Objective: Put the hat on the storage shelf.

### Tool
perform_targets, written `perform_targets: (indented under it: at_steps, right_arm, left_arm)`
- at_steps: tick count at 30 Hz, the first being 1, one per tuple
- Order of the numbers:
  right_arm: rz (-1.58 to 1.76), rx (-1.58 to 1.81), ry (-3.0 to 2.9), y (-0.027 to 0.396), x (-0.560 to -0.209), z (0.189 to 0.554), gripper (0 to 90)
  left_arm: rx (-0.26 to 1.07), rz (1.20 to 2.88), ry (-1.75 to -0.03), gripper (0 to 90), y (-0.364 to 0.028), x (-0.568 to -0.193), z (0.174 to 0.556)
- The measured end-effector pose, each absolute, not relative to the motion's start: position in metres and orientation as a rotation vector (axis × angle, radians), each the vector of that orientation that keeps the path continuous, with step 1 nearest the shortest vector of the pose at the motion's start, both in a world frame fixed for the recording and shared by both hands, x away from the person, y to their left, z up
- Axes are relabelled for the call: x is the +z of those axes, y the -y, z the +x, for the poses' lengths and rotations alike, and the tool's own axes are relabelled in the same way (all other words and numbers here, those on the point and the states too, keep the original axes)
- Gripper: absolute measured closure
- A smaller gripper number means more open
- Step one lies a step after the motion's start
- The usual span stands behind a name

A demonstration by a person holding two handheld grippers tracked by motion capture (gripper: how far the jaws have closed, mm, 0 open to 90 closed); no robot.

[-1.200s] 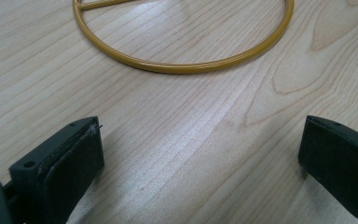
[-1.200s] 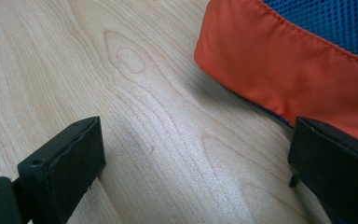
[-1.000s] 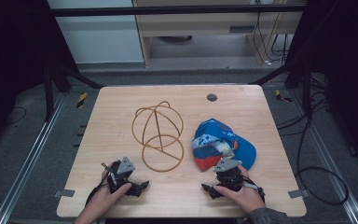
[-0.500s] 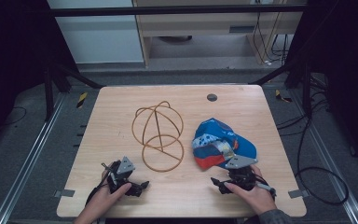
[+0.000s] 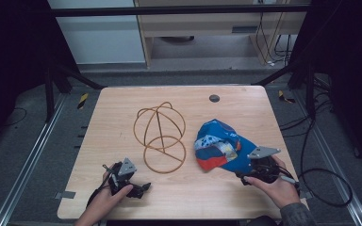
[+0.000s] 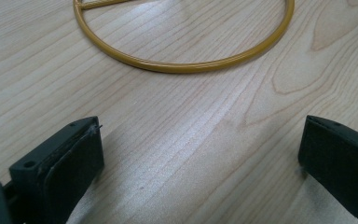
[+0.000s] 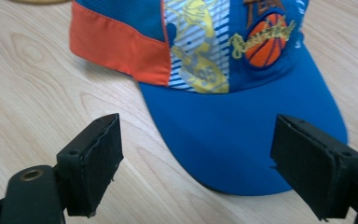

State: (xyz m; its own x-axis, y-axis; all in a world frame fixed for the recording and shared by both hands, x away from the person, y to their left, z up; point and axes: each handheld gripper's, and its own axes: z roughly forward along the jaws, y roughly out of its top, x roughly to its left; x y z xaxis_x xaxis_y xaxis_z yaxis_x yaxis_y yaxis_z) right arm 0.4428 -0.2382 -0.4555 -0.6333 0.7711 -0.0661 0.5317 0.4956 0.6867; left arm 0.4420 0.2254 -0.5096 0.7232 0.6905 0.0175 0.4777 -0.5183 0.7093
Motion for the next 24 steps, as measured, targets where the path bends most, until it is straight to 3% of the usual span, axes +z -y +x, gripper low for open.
perform_targets:
  at_steps: [5,17,24]
  right_arm:
    - [1.089,0.879,-2.394,0.242,-0.447,0.449,14.6]
    - [1.06,0.793,-2.461,0.239,-0.42,0.474,20.0]
    - [1.013,0.733,-2.502,0.229,-0.401,0.491,29.7]
  left_arm:
    - [0.389,2.219,-0.88,0.0,-0.225,-0.51,0.442]
    - [0.389,2.219,-0.88,0.0,-0.225,-0.51,0.442]
    - [0.388,2.22,-0.879,0.0,-0.225,-0.51,0.442]
